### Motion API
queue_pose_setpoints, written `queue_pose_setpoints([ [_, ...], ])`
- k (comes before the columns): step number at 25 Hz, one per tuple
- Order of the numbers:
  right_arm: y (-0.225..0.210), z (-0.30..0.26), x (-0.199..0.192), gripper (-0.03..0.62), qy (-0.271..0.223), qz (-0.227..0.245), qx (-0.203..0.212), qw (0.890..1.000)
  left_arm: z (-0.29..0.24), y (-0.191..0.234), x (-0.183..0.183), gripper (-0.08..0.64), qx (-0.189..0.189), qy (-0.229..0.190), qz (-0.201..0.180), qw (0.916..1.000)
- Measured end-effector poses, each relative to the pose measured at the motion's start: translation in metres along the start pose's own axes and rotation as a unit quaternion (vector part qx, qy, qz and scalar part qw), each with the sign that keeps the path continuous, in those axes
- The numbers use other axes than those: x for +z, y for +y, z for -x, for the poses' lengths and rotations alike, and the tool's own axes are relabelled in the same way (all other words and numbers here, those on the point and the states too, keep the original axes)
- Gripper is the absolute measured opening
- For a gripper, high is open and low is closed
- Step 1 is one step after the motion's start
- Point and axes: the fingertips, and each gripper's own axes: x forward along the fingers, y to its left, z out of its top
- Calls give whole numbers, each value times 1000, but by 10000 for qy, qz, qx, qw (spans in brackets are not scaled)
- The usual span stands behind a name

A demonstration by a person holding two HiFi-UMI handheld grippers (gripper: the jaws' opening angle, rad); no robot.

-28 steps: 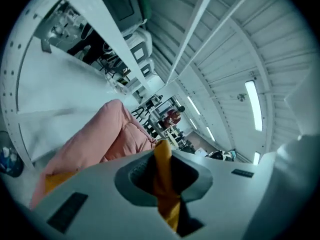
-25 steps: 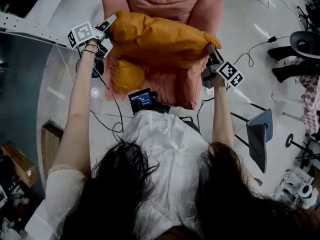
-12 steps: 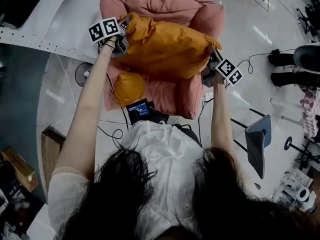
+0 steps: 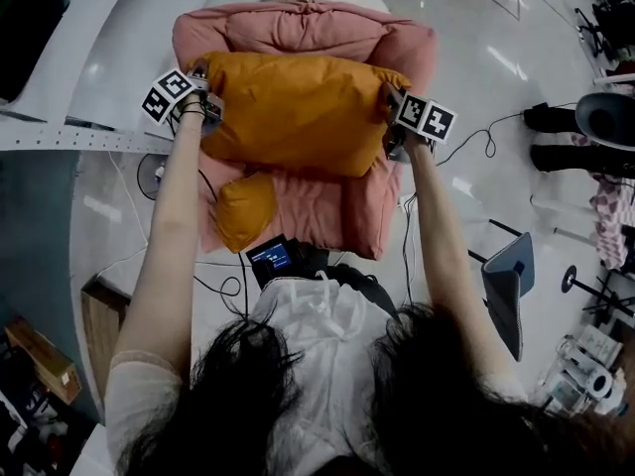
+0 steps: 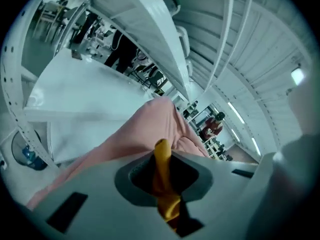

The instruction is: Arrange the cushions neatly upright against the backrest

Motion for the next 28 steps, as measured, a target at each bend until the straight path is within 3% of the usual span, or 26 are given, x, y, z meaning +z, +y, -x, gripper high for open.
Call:
queue_pose_setpoints([
  [3,-8,-21,1,89,161,145,-76,9997,-12,5,1,60,-32,62,343,9994],
  [10,-21,-58,0,89,231,124,-244,9994,-34,15,-1,60,56,72,548,9985],
  [14,-20,-55,2,91,55,121,-380,9992,-36,13,1,61,87,107,515,9986],
  [18,-15,-37,3,97,-100,92,-182,9997,-29,9,3,68,-73,237,664,9975],
  [20,-14,-24,6,121,-160,-9,-37,9999,-25,1,9,108,-327,248,818,9958],
  [22,-14,-12,8,163,-186,-31,91,9998,-15,-12,20,211,-701,48,859,9938],
  [24,-13,1,7,209,-155,90,160,9997,1,-23,32,276,-951,-237,582,9935],
  [28,-9,35,3,213,-360,37,363,9987,46,-39,44,281,-1176,-495,-395,9910],
])
